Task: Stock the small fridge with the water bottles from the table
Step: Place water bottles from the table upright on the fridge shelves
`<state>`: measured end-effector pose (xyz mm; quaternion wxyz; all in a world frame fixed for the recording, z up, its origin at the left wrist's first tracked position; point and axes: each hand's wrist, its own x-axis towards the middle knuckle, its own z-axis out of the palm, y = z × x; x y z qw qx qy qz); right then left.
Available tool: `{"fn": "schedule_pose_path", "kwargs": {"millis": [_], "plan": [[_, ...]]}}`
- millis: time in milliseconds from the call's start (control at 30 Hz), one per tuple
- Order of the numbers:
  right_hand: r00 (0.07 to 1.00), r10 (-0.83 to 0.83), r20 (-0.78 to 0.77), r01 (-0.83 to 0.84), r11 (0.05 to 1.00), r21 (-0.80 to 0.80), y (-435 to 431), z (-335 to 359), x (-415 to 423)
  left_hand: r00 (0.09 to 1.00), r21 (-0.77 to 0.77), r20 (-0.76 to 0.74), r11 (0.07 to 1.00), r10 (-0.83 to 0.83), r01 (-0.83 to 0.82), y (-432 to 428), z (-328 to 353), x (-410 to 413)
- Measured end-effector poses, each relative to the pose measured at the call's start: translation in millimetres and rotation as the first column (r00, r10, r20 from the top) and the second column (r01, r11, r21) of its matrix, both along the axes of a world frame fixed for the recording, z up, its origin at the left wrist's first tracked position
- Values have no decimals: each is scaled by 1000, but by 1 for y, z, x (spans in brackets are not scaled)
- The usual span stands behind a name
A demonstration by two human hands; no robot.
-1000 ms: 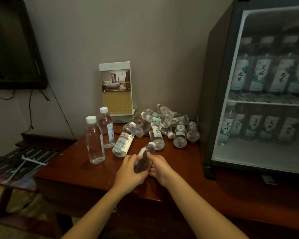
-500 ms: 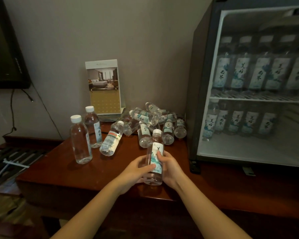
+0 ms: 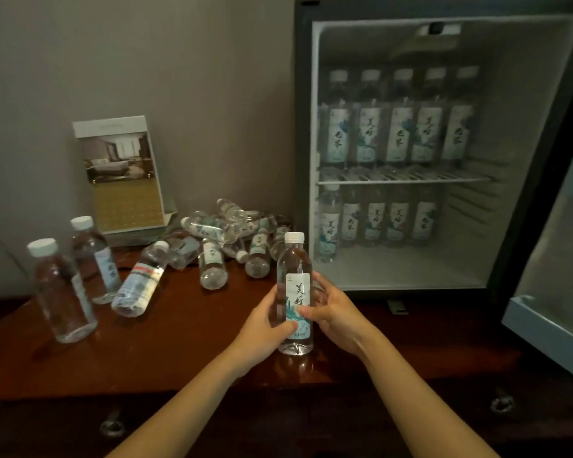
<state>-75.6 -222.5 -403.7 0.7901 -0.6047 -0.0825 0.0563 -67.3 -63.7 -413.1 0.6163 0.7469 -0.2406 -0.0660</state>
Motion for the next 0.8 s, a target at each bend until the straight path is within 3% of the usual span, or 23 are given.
{"fn": "schedule_pose_path", "kwargs": {"millis": [200,467,800], "plan": [[972,-211,101,219,972,-83,-48,9,-11,995,20,88,998,-55,54,-59,4,13],[886,-414,209,454,865,-214,-103,33,10,965,44,223,990,-137,131,-139,36,41],[885,-406,227,460,836,-300,-123,42,61,968,34,238,997,-77,70,-167,23,92]]}}
